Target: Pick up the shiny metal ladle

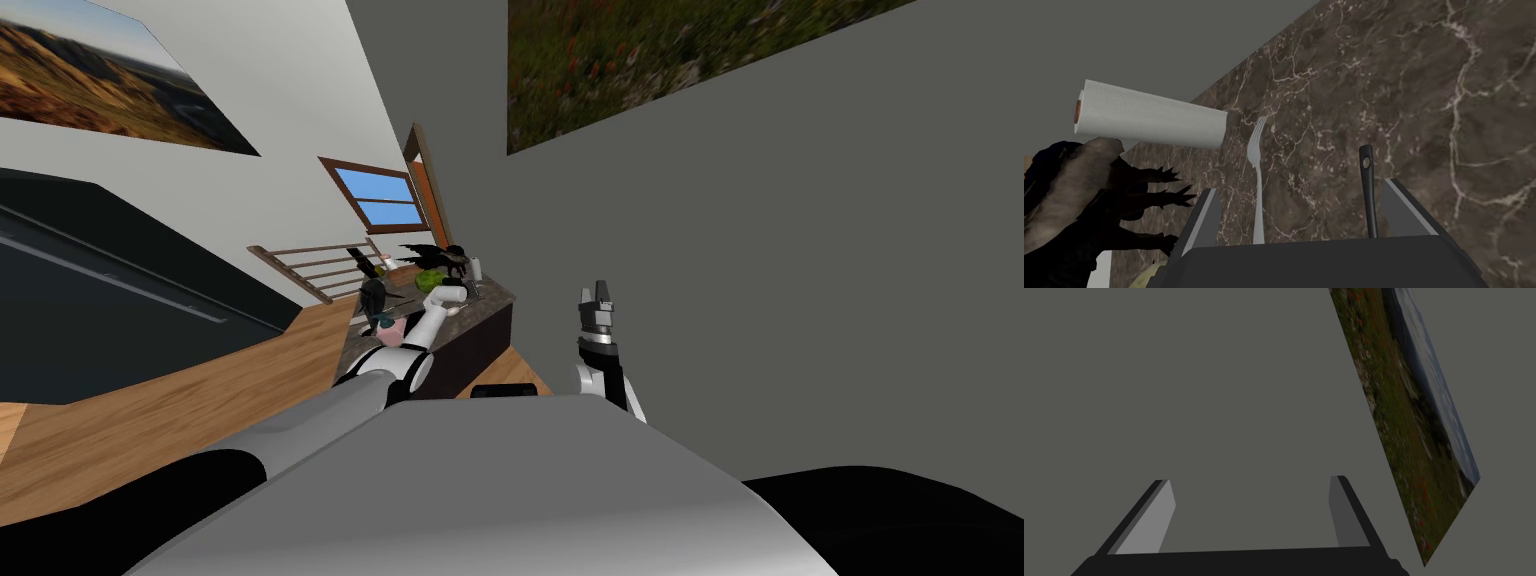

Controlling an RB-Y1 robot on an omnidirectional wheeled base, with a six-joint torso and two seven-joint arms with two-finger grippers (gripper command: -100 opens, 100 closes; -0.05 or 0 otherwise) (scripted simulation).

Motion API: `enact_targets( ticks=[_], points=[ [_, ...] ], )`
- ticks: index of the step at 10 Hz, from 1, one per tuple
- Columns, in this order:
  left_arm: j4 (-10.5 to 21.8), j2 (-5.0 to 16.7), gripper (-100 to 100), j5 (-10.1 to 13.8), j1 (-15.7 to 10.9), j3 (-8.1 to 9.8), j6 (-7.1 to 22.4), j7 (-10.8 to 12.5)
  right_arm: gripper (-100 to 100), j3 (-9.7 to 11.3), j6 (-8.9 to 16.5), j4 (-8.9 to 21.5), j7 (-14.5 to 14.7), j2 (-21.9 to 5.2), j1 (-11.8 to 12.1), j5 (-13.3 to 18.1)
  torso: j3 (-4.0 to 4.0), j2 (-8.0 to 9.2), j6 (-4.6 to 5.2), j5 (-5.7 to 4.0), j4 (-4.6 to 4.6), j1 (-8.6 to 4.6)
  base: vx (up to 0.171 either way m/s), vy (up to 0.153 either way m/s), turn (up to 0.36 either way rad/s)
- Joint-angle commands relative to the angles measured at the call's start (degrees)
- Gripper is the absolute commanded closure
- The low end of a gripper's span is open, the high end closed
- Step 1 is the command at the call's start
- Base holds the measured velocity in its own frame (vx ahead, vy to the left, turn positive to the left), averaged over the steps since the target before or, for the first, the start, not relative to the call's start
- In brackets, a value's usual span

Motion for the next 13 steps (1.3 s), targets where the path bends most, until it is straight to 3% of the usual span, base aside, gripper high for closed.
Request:
enact_targets(
  ticks=[1, 2, 3, 4, 5, 6, 7, 8, 11, 12, 13],
  points=[
    [2.86, 0.43, -100, 0.93, -2.65, 0.21, 2.86, 1.26, 0, 0.00, 0.00, 0.00, 0.00, 0.00, 0.00, 0.00, 0.00, 0.00, 0.00, 0.00, 0.00, 0.00, 0.006, 0.026, 0.026],
    [4.01, 0.43, -100, 0.93, -2.65, 0.21, 4.01, 1.26, 0, 0.00, 0.00, 0.00, 0.00, 0.00, 0.00, 0.00, 0.00, 0.00, 0.00, 0.00, 0.01, 0.02, 0.008, 0.020, 0.011],
    [6.00, 0.63, -100, 1.36, -4.89, 0.42, 5.90, 2.49, 0, 0.00, 0.00, 0.00, 0.00, 0.00, 0.00, 0.00, 0.00, 0.00, 0.00, 0.00, 0.00, 0.01, 0.016, 0.020, 0.027],
    [6.96, 0.63, -100, 1.36, -4.89, 0.42, 6.91, 2.49, 0, 0.00, 0.00, 0.00, 0.00, 0.00, 0.00, 0.00, -0.01, -0.03, 0.00, 0.00, 0.00, 0.01, 0.014, 0.019, 0.009],
    [9.07, 0.79, -100, 1.72, -6.98, 0.65, 8.84, 3.69, 0, 0.00, 0.00, 0.00, 0.00, 0.00, 0.00, 0.00, -0.02, -0.03, 0.00, 0.00, -0.01, 0.00, 0.010, 0.027, 0.020],
    [9.82, 0.79, -100, 1.72, -6.98, 0.65, 9.66, 3.69, 0, 0.00, 0.00, 0.00, 0.00, 0.00, 0.00, 0.00, -0.01, -0.02, 0.00, 0.00, 0.00, 0.03, 0.010, 0.022, 0.009],
    [11.90, 0.90, -100, 2.00, -8.90, 0.92, 11.71, 4.85, 0, 0.00, 0.00, 0.00, 0.00, 0.00, 0.00, 0.00, -0.01, -0.01, 0.00, 0.01, -0.01, 0.01, 0.009, 0.020, 0.013],
    [12.57, 0.90, -100, 2.00, -8.90, 0.92, 12.26, 4.85, 0, 0.00, 0.00, 0.00, 0.00, 0.00, 0.00, 0.00, 0.00, -0.01, 0.00, 0.00, 0.00, 0.00, 0.010, 0.017, 0.006],
    [17.51, 0.95, -100, 2.33, -12.27, 1.54, 16.92, 7.03, 0, 0.00, 0.00, 0.00, 0.00, 0.00, 0.00, 0.00, -0.01, -0.02, 0.00, 0.01, -0.01, 0.01, 0.013, 0.024, 0.006],
    [17.72, 0.95, -100, 2.33, -12.27, 1.54, 16.92, 7.03, 0, 0.00, 0.00, 0.00, 0.00, 0.00, 0.00, 0.00, -0.01, -0.02, 0.00, 0.00, -0.01, 0.01, 0.010, 0.018, 0.001],
    [20.07, 0.91, -100, 2.37, -13.74, 1.89, 18.96, 8.04, 0, 0.00, 0.00, 0.00, 0.00, 0.00, 0.00, 0.00, -0.01, -0.01, 0.00, 0.00, 0.00, 0.00, 0.015, 0.023, 0.001]
  ],
)
